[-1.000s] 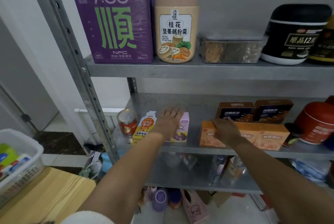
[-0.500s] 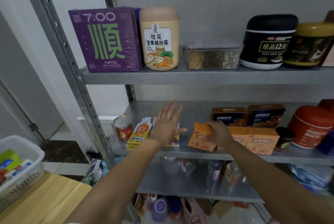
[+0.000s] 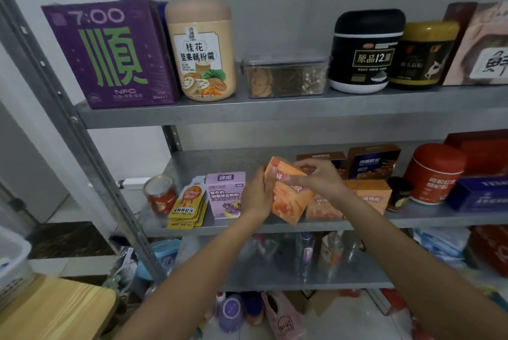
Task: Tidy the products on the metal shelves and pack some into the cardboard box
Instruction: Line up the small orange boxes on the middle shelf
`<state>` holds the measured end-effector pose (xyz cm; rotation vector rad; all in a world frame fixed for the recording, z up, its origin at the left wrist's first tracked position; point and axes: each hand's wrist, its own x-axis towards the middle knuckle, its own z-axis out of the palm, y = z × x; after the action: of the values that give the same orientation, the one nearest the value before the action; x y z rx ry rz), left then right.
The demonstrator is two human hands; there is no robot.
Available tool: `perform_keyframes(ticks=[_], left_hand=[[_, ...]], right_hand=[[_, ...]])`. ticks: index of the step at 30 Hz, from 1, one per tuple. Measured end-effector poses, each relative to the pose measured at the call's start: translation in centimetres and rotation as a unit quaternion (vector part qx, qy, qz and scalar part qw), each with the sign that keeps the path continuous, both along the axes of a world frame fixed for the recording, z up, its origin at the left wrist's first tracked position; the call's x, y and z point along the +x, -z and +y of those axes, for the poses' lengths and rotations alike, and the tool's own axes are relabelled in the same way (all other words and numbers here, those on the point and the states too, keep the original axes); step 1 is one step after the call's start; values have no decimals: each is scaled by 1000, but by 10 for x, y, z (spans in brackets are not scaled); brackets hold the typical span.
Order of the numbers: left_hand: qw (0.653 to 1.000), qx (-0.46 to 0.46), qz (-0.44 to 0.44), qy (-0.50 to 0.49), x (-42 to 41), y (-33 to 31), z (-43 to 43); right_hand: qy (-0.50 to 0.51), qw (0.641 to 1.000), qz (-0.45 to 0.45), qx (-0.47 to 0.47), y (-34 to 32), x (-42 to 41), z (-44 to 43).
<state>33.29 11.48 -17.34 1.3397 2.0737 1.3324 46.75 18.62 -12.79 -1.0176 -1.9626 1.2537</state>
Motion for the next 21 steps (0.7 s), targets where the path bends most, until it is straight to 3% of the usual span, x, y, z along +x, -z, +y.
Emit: perform_keyframes(ticks=[5, 8, 11, 16, 21], left_hand=[[990, -17, -140, -30, 10, -4, 2], [959, -38, -279, -18, 17, -6, 1], [933, -61, -354, 15, 30, -9, -4], [905, -99, -408, 65, 43, -13, -10], [941, -111, -306, 92, 43, -13, -20]], right_hand=[[-26, 990, 66, -124, 6, 21, -1], [-87, 974, 104, -183, 15, 31, -5], [-131, 947, 132, -263, 16, 35, -12], [-111, 940, 163, -279, 20, 35, -15], [-23, 960, 190, -205, 21, 26, -19]])
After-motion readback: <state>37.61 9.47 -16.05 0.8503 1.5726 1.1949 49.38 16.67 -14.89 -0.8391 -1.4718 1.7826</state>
